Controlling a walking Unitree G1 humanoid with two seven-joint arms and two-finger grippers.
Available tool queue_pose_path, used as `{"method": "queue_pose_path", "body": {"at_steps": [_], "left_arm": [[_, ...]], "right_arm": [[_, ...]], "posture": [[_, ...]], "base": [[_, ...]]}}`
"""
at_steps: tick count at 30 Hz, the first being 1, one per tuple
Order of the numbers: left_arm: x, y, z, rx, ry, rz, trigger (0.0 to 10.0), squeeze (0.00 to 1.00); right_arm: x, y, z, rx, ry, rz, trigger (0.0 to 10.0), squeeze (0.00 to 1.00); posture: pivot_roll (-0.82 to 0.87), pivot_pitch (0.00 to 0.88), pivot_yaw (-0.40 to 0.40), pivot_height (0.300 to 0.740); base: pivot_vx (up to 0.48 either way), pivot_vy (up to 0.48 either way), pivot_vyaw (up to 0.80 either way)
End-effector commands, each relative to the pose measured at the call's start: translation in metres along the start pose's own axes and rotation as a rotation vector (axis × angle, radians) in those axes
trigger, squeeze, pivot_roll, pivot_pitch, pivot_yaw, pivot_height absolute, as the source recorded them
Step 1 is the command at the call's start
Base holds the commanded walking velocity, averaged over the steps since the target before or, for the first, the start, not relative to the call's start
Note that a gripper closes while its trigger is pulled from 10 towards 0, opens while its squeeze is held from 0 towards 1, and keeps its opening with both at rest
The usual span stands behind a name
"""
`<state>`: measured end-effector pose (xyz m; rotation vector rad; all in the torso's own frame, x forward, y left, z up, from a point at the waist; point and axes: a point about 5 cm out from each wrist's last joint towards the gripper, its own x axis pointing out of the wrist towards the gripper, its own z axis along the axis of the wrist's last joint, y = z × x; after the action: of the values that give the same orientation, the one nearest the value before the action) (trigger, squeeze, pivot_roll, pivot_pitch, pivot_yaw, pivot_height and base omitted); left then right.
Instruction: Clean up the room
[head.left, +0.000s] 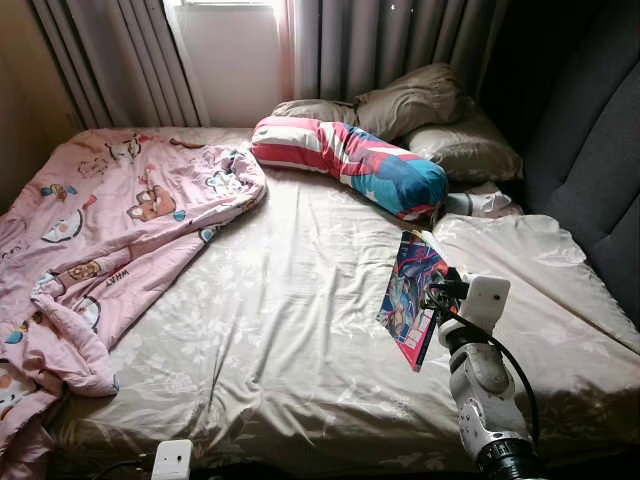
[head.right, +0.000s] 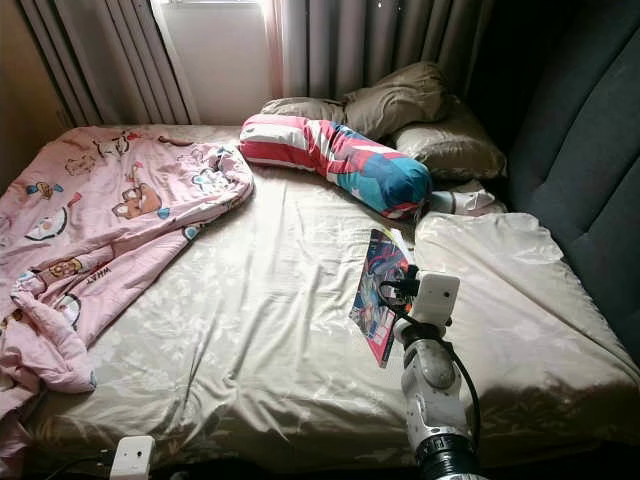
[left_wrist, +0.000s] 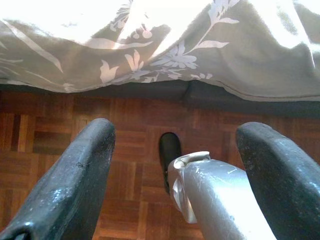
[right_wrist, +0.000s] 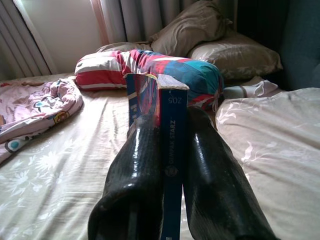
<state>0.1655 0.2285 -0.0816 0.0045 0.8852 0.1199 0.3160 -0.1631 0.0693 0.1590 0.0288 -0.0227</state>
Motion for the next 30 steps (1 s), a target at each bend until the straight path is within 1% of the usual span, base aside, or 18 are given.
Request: {"method": "queue_pose_path", "body": {"at_steps": [1,5,9,18,23,30], "left_arm": [[-0.003,0.004,-0.008,-0.001,0.026,0.008,10.0,0.00],[-0.003,0.005,-0.009,0.000,0.030,0.008,10.0,0.00],[-0.003,0.005,-0.009,0.002,0.031,0.008,10.0,0.00],[0.000,-0.004,-0.004,0.007,0.030,0.004,10.0,0.00],[0.001,-0.005,-0.003,0.005,0.028,0.003,10.0,0.00],[0.000,-0.005,-0.005,0.003,0.025,0.002,10.0,0.00]], "right_arm": [[0.004,0.000,0.010,0.004,-0.039,-0.005,10.0,0.00],[0.005,-0.002,0.010,0.002,-0.041,-0.013,10.0,0.00],[0.006,-0.002,0.011,0.000,-0.043,-0.017,10.0,0.00],[0.006,-0.002,0.011,-0.001,-0.044,-0.018,10.0,0.00],[0.006,-0.002,0.012,-0.004,-0.044,-0.016,10.0,0.00],[0.006,-0.002,0.011,-0.006,-0.043,-0.015,10.0,0.00]], "posture": [[-0.06,0.000,-0.015,0.740],[-0.06,0.000,-0.015,0.740],[-0.06,0.000,-0.013,0.740],[-0.06,0.000,-0.015,0.740],[-0.06,0.001,-0.017,0.740],[-0.05,0.005,-0.021,0.740]], "base": [[0.000,0.000,0.00],[0.000,0.000,0.00],[0.252,0.000,0.00],[0.274,0.000,0.00],[0.267,0.000,0.00],[0.000,0.000,0.00]]}}
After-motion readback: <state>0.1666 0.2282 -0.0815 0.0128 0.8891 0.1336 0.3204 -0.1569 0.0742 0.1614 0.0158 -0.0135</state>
